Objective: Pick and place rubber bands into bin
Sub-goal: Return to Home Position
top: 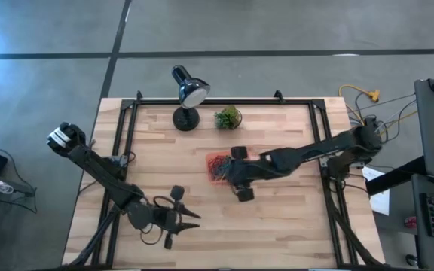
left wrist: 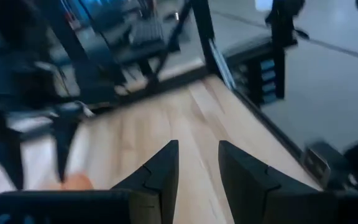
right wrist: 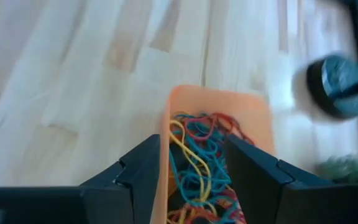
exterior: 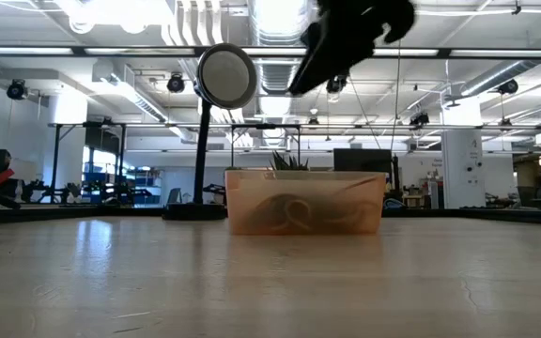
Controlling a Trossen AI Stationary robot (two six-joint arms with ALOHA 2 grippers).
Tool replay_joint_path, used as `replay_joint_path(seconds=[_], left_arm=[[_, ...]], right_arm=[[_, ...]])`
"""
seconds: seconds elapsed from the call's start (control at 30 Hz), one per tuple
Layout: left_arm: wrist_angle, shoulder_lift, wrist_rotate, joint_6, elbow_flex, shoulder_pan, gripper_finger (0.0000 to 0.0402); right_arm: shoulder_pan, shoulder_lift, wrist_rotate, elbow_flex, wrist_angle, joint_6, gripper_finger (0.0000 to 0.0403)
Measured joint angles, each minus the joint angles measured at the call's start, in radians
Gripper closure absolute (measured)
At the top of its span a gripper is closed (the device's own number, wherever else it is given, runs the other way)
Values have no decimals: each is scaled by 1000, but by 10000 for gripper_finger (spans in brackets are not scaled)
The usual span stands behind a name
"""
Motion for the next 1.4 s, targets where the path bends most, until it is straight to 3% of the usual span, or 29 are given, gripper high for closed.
replay_joint_path(seconds=[0.2,0.3,0.37,0.43,0.6,0.67,0.83,1.0,1.1,1.4], left_arm=[[1,-87,-90,278,31,9,304],[89,-131,-224,382,21,63,304],[106,-165,-226,426,9,118,304],[95,-190,-135,435,7,188,304],[94,-213,315,410,5,402,304],[91,-207,430,378,4,482,304],[46,-204,455,328,2,616,304],[-5,-285,460,328,-62,640,304],[-51,-407,460,305,-153,639,304],[36,-832,460,227,-487,639,304]], right_arm=[[23,-217,-2,-140,146,-101,236],[22,-356,-3,-238,279,-121,238],[22,-449,-4,-316,367,-133,239],[22,-534,-7,-397,452,-147,238],[12,-717,-8,-592,642,-186,237],[3,-774,-12,-656,684,-183,236],[-25,-884,-9,-752,729,-165,236],[-26,-986,-11,-802,730,-178,236],[-26,-1054,-11,-840,721,-179,236],[-28,-1264,1,-1018,732,-128,236]])
